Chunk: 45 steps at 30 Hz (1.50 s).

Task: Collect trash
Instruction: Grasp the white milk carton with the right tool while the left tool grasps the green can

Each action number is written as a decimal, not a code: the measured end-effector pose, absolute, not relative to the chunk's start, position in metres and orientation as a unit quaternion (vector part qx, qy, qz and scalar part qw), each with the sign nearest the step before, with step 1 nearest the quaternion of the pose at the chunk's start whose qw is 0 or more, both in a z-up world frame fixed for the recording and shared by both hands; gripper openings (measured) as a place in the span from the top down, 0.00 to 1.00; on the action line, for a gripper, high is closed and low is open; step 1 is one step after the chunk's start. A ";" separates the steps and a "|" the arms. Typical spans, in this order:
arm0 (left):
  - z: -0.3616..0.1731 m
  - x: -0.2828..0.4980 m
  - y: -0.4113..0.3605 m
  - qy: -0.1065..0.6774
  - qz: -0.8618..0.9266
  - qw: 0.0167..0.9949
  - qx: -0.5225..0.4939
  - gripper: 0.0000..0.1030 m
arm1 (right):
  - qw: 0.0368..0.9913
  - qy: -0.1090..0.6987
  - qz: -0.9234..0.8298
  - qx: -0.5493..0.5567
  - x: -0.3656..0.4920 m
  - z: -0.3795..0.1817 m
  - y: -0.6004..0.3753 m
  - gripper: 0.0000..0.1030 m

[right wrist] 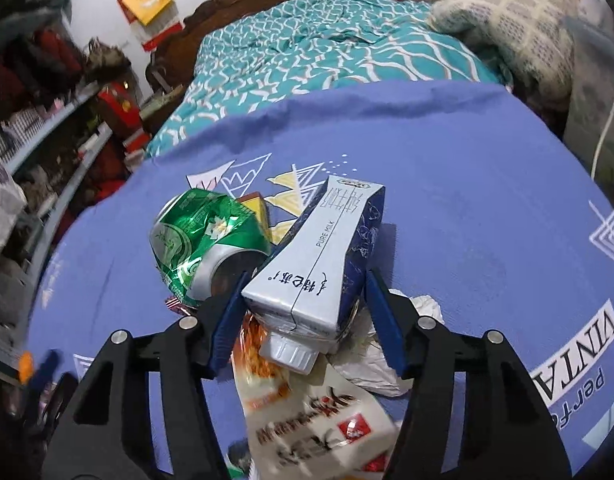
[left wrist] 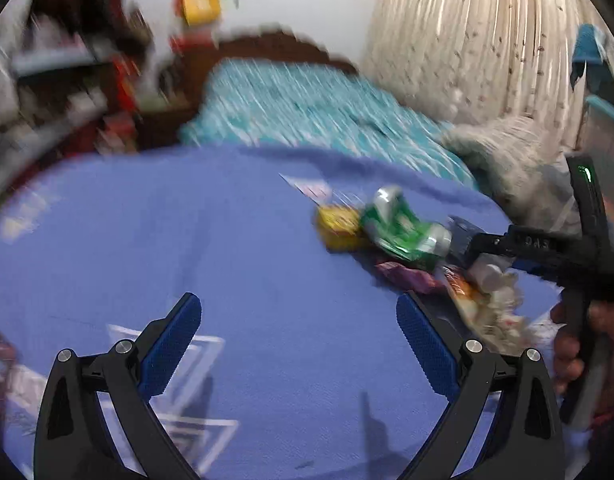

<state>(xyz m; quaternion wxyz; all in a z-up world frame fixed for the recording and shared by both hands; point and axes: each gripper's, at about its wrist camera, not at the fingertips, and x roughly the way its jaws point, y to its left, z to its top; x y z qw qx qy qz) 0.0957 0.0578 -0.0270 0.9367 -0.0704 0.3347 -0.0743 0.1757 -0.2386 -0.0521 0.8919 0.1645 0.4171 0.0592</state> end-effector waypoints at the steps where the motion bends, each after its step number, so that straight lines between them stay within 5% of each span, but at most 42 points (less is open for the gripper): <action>1: -0.023 0.108 0.060 0.349 -0.100 0.927 -0.096 0.10 | 0.888 0.417 0.067 0.181 0.173 -0.053 -0.245 0.42; 5: -0.012 0.160 0.047 0.405 -0.180 0.885 -0.144 0.30 | 0.876 0.422 0.088 0.218 0.170 -0.059 -0.258 0.43; 16: -0.068 0.251 0.012 0.522 -0.216 0.795 -0.221 0.48 | 0.873 0.412 0.109 0.238 0.169 -0.063 -0.263 0.43; 19: -0.072 0.259 0.012 0.524 -0.226 0.783 -0.248 0.81 | 0.876 0.409 0.110 0.230 0.166 -0.064 -0.260 0.43; 20: -0.072 0.260 0.012 0.522 -0.233 0.779 -0.256 0.84 | 0.877 0.408 0.110 0.227 0.165 -0.064 -0.260 0.43; 32: -0.006 0.157 0.080 0.430 -0.252 0.827 -0.258 0.87 | 0.913 0.325 0.152 0.192 0.074 -0.011 -0.237 0.45; 45: -0.045 0.062 0.127 0.467 -0.245 0.817 -0.231 0.87 | 0.898 0.358 0.245 0.068 -0.011 -0.058 -0.160 0.45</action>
